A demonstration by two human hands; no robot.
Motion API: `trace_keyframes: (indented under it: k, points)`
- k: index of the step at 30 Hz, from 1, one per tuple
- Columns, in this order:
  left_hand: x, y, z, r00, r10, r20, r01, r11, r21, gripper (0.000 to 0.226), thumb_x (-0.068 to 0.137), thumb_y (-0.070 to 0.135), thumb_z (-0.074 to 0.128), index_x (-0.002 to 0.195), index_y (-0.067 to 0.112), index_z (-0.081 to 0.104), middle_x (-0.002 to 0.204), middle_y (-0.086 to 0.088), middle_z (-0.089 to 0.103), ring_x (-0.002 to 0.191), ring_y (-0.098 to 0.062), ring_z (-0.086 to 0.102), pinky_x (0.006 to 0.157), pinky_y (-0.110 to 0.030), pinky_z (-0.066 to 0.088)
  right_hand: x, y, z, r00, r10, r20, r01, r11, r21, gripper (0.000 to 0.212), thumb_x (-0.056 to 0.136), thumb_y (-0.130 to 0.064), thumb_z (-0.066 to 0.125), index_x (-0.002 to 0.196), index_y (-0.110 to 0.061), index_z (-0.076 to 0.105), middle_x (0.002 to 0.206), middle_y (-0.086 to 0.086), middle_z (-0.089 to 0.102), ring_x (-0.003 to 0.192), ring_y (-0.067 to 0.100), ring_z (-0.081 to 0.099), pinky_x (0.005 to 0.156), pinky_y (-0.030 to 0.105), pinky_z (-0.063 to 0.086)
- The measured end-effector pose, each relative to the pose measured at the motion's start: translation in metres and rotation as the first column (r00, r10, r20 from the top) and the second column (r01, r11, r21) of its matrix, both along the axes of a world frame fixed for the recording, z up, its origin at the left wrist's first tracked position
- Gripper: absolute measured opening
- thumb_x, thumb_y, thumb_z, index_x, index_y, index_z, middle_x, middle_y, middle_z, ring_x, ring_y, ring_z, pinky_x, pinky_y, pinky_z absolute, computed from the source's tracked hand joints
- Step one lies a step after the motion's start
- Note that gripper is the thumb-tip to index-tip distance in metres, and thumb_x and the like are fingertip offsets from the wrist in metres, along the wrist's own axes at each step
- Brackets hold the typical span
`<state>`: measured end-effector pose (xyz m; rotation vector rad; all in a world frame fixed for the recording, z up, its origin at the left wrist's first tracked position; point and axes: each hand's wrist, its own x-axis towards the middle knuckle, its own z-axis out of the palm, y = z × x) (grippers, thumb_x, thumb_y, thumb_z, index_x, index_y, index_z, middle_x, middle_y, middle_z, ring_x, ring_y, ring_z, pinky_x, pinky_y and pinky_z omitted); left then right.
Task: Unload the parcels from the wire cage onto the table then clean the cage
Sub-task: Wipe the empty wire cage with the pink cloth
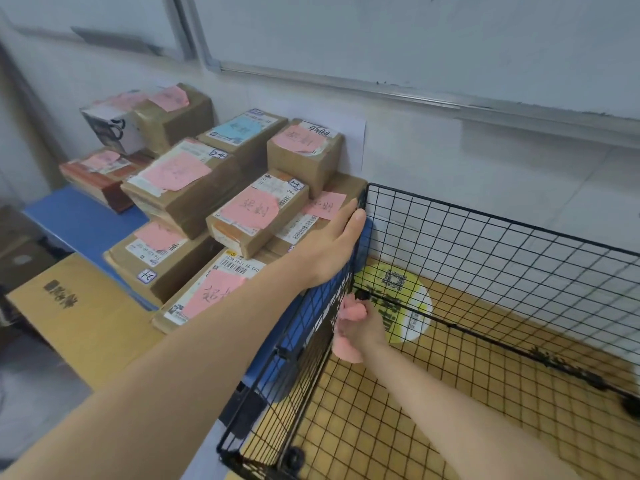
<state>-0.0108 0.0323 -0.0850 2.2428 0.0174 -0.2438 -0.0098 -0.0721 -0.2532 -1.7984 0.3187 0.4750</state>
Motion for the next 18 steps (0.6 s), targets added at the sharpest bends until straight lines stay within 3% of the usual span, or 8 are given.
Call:
trace_keyframes:
  k: [5, 8, 10, 15, 18]
  points:
    - [-0.001, 0.001, -0.002, 1.000, -0.005, -0.020, 0.005, 1.000, -0.009, 0.063, 0.091, 0.068, 0.006, 0.149, 0.043, 0.005, 0.156, 0.004, 0.026, 0.143, -0.019, 0.022, 0.112, -0.032, 0.013, -0.027, -0.004, 0.062, 0.987, -0.080, 0.140, 0.038, 0.960, 0.278, 0.048, 0.078, 0.001, 0.069, 0.096, -0.040, 0.053, 0.108, -0.001, 0.061, 0.092, 0.018, 0.063, 0.071, 0.034, 0.058]
    - [-0.001, -0.001, 0.002, 0.997, 0.034, -0.067, -0.041, 0.995, -0.096, 0.062, 0.094, 0.063, 0.007, 0.150, 0.037, 0.010, 0.154, 0.003, 0.027, 0.138, -0.011, 0.028, 0.115, -0.033, 0.011, -0.039, -0.007, 0.105, 0.946, -0.079, 0.314, -0.034, 0.940, 0.339, 0.044, 0.078, 0.000, 0.073, 0.089, -0.039, 0.057, 0.100, -0.008, 0.065, 0.091, 0.011, 0.065, 0.073, 0.028, 0.059]
    - [-0.001, -0.001, 0.005, 0.996, 0.000, -0.094, -0.012, 0.992, -0.129, 0.064, 0.093, 0.065, 0.006, 0.151, 0.037, 0.007, 0.155, 0.001, 0.025, 0.142, -0.014, 0.025, 0.118, -0.036, 0.010, -0.049, -0.006, 0.119, 0.909, -0.063, 0.413, -0.094, 0.933, 0.348, 0.042, 0.078, -0.001, 0.073, 0.088, -0.039, 0.059, 0.099, -0.012, 0.065, 0.090, 0.007, 0.065, 0.071, 0.024, 0.058]
    - [-0.007, 0.002, 0.013, 0.997, 0.011, -0.078, -0.022, 0.989, -0.143, 0.060, 0.101, 0.049, 0.007, 0.152, 0.019, 0.006, 0.158, 0.004, 0.013, 0.144, -0.009, 0.012, 0.108, -0.018, 0.007, -0.062, 0.000, 0.116, 0.832, -0.001, 0.555, -0.166, 0.954, 0.250, 0.050, 0.076, 0.003, 0.072, 0.094, -0.041, 0.056, 0.111, -0.002, 0.059, 0.101, 0.016, 0.062, 0.084, 0.042, 0.057]
    - [-0.008, 0.002, 0.008, 0.998, -0.001, -0.057, -0.004, 0.996, -0.084, 0.060, 0.100, 0.051, 0.005, 0.152, 0.022, 0.002, 0.159, 0.007, 0.004, 0.146, -0.012, 0.006, 0.112, -0.023, 0.002, -0.064, 0.008, 0.103, 0.806, 0.038, 0.591, -0.167, 0.972, 0.165, 0.057, 0.074, 0.008, 0.070, 0.091, -0.044, 0.053, 0.114, -0.002, 0.051, 0.103, 0.014, 0.056, 0.089, 0.043, 0.054]
